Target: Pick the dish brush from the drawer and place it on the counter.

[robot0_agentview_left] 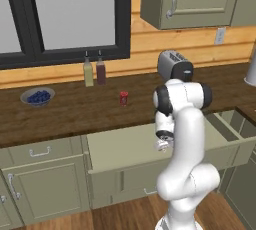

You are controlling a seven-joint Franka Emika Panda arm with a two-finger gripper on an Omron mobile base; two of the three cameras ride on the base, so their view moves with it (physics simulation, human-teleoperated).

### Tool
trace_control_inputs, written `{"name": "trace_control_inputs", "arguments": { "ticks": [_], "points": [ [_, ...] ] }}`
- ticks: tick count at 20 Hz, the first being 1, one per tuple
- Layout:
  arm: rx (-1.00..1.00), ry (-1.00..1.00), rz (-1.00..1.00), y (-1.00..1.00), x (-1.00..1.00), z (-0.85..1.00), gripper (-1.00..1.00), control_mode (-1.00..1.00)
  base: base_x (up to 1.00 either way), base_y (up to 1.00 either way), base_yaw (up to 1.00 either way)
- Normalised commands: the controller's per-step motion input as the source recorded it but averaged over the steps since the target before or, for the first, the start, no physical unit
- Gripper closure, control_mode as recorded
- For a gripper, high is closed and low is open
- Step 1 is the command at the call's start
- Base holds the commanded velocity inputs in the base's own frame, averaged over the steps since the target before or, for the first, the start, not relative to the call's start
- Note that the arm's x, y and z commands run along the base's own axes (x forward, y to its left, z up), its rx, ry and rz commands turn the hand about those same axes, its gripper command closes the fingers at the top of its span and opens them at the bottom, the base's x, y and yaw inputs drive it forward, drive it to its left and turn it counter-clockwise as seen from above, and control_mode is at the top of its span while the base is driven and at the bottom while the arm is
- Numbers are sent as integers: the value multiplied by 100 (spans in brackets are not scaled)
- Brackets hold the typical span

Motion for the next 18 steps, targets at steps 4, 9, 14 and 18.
{"name": "trace_control_inputs", "arguments": {
  "ticks": [4,9,14,18],
  "points": [
    [0,0,0,0,35,-24,100,-100,0,0,0],
    [0,0,0,-5,8,-18,100,-100,0,0,0],
    [1,0,2,-26,-1,0,100,-100,0,0,0],
    [4,-1,7,-27,-15,58,100,-100,0,0,0]
  ]
}}
